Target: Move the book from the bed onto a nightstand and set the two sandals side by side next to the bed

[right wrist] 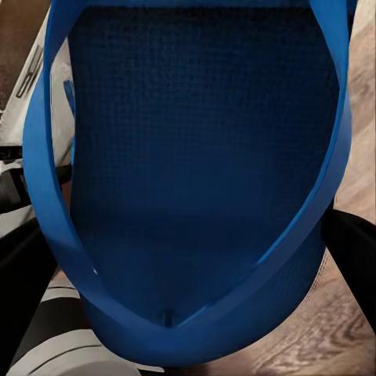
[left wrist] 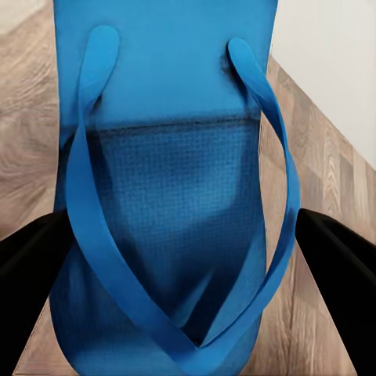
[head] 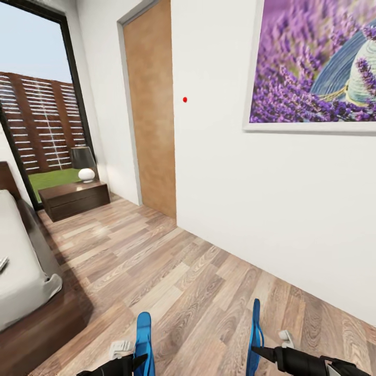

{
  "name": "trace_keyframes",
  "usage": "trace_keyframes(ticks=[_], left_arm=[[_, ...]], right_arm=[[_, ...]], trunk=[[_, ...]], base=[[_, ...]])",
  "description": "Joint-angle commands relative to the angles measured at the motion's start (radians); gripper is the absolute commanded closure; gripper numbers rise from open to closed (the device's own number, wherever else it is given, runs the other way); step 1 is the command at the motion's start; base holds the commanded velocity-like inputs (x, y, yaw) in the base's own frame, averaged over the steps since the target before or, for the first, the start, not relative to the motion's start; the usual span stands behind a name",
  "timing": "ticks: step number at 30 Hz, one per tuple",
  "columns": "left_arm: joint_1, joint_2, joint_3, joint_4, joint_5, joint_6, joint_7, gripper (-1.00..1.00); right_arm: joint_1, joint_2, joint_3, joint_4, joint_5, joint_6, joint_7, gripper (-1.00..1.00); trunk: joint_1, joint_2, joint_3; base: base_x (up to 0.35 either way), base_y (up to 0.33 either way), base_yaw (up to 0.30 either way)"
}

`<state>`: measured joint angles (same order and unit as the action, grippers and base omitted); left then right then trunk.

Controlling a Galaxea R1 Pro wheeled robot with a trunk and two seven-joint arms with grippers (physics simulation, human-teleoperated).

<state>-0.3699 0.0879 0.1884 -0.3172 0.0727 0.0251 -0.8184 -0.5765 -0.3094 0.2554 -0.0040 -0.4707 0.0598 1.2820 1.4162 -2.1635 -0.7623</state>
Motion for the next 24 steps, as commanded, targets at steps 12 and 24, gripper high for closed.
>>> trace_keyframes(ticks=[12,24], left_arm=[[0.000,0.000,0.002,0.001,0.004,0.003,-0.004,1.00],[-0.001,0.001,0.002,0.001,0.004,0.003,-0.004,1.00]], right_arm=[[0.000,0.000,0.005,-0.001,-0.011,0.006,0.004,1.00],[0.000,0.000,0.005,-0.001,-0.010,0.006,0.005,1.00]], trunk=[[0.000,0.000,0.005],[0.000,0.000,0.005]], base=[[0.000,0.000,0.268],[0.220,0.000,0.043]])
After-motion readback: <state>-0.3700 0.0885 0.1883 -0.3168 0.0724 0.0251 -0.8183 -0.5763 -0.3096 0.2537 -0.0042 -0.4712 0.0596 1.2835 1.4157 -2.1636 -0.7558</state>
